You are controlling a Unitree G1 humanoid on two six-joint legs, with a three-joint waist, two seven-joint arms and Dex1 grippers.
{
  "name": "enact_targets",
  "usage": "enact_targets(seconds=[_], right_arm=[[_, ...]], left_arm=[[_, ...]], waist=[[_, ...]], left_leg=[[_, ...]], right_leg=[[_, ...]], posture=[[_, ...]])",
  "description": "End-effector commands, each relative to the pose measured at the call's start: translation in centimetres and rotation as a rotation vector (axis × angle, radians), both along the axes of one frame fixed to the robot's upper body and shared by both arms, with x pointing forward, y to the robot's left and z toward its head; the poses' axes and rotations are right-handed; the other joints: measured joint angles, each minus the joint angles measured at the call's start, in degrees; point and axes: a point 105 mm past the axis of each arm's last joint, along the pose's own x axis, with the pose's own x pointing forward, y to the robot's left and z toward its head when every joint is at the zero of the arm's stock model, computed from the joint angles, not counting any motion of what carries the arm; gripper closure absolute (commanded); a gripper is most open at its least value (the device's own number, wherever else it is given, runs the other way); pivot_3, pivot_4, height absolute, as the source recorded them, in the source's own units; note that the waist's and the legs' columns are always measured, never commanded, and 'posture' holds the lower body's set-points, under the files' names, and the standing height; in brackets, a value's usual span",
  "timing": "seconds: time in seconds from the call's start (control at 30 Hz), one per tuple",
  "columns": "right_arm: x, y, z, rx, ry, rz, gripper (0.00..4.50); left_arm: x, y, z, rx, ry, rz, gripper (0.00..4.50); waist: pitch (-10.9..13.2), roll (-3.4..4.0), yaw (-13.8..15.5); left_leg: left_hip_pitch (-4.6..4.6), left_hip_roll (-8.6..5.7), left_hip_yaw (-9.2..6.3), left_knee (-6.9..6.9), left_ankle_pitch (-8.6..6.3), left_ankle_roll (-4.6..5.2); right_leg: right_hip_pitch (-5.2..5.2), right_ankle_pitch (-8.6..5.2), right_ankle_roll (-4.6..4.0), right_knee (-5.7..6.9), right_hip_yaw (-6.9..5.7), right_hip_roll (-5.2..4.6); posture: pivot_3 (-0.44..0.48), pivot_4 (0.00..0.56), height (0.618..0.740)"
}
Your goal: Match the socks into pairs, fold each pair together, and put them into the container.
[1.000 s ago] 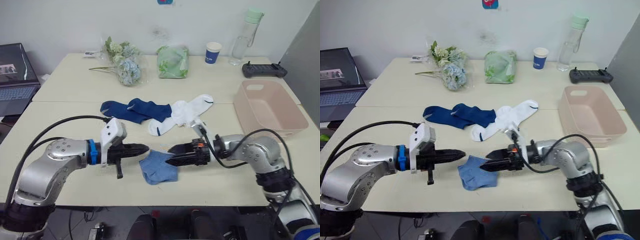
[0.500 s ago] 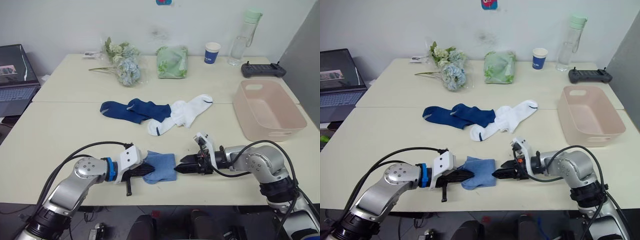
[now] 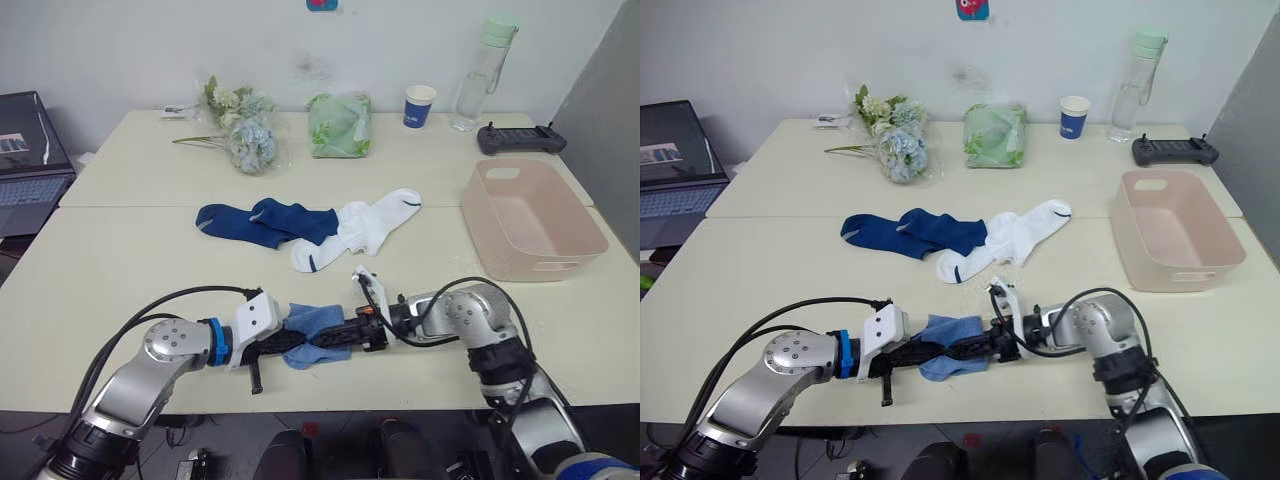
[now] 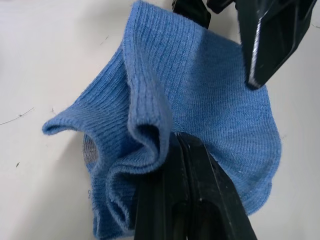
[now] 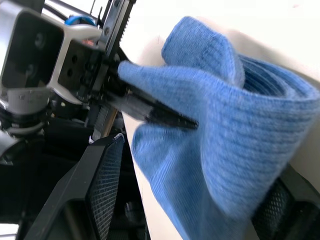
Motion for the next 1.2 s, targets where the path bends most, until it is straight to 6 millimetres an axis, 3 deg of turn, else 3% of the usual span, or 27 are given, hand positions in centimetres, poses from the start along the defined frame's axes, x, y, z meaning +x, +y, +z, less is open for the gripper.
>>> enact_targets(seconds=[0.03, 0.1, 0.37, 0.4, 0.47, 0.57, 0.63, 0.77, 0.97, 1.1, 1.2], right_arm=[[0.6, 0.2, 0.4, 0.007, -0.029, -0.009, 1.16], [0.6, 0.1, 0.2, 0.003, -0.023, -0.012, 1.58], [0.9, -0.2, -0.1, -0.016, -0.033, -0.041, 4.33], [0.9, -0.3, 0.0, -0.018, -0.039, -0.042, 4.46], [1.1, -0.7, 0.4, -0.012, -0.068, -0.046, 4.48], [1.7, -2.1, 1.6, 0.015, -0.118, -0.086, 4.5], [2.4, -3.7, 3.0, 0.018, -0.195, -0.127, 4.5], [3.8, -7.7, 7.6, 0.02, -0.377, -0.239, 4.5], [5.5, -13.6, 15.1, -0.068, -0.691, -0.441, 4.5], [7.6, -20.0, 21.4, -0.283, -1.006, -0.655, 4.5], [8.5, -23.6, 23.8, -0.501, -1.204, -0.717, 4.5]], left_arm=[[0.0, 0.8, -0.1, 0.022, 0.011, 0.04, 4.5], [0.0, 0.9, -0.1, 0.022, 0.012, 0.043, 4.5], [0.1, 1.1, 0.3, 0.017, 0.008, 0.046, 4.5], [0.2, 1.1, 0.6, 0.008, 0.002, 0.04, 4.5], [0.4, 0.8, 1.7, -0.04, -0.014, 0.031, 4.5], [0.2, 0.1, 4.6, -0.17, -0.028, 0.006, 3.94], [0.2, 0.0, 7.0, -0.242, -0.03, 0.003, 3.32], [0.6, -0.6, 11.6, -0.317, -0.067, -0.023, 2.04], [2.8, -4.2, 16.6, -0.41, -0.209, -0.077, 0.12], [4.6, -8.3, 19.5, -0.485, -0.309, -0.121, 0.04], [5.5, -10.3, 20.5, -0.551, -0.338, -0.118, 0.04]], waist=[[0.0, 0.0, 0.0], [0.0, 0.0, 0.0], [0.0, -0.01, -0.1], [0.0, -0.01, -0.1], [0.0, -0.01, 0.0], [0.0, 0.0, 0.1], [0.1, -0.04, 0.4], [0.2, -0.04, 0.5], [0.2, -0.04, 0.3], [0.4, -0.17, 0.6], [0.4, -0.21, 0.6]], left_leg=[[0.0, 0.0, 0.0, 0.0, 0.0, 0.0], [0.0, 0.0, 0.0, 0.0, 0.0, 0.0], [0.02, 0.0, -0.01, -0.01, 0.0, 0.0], [0.02, 0.0, -0.01, -0.01, 0.0, 0.0], [0.01, -0.02, 0.0, 0.0, 0.0, 0.0], [-0.05, -0.02, -0.01, 0.0, 0.0, 0.0], [-0.13, -0.03, -0.06, 0.02, 0.0, 0.0], [-0.27, -0.11, -0.06, 0.05, 0.0, 0.0], [-0.23, -0.09, -0.03, 0.04, 0.0, 0.0], [-0.24, -0.2, 0.05, 0.08, 0.01, -0.01], [-0.26, -0.24, 0.19, 0.06, 0.01, -0.01]], right_leg=[[0.0, 0.0, 0.0, 0.0, 0.0, 0.0], [0.0, 0.0, 0.0, 0.0, 0.0, 0.0], [0.01, 0.02, -0.03, 0.0, 0.0, 0.01], [0.01, 0.03, -0.04, 0.0, 0.0, 0.0], [0.01, 0.04, -0.06, 0.0, 0.0, -0.01], [-0.02, 0.04, -0.06, -0.03, -0.01, -0.01], [-0.03, 0.04, -0.06, -0.08, -0.07, -0.04], [-0.05, 0.04, -0.04, -0.19, -0.08, -0.08], [-0.02, 0.03, -0.03, -0.18, -0.09, 0.02], [-0.01, 0.03, -0.03, -0.13, -0.06, 0.06], [0.01, 0.02, 0.02, -0.34, 0.01, 0.07]], posture=[[0.0, 0.15, 0.74], [0.0, 0.15, 0.74], [0.0, 0.15, 0.74], [0.0, 0.15, 0.74], [0.0, 0.15, 0.74], [0.0, 0.15, 0.74], [0.0, 0.15, 0.74], [0.0, 0.15, 0.74], [0.0, 0.15, 0.74], [0.0, 0.15, 0.74], [0.0, 0.15, 0.74]])
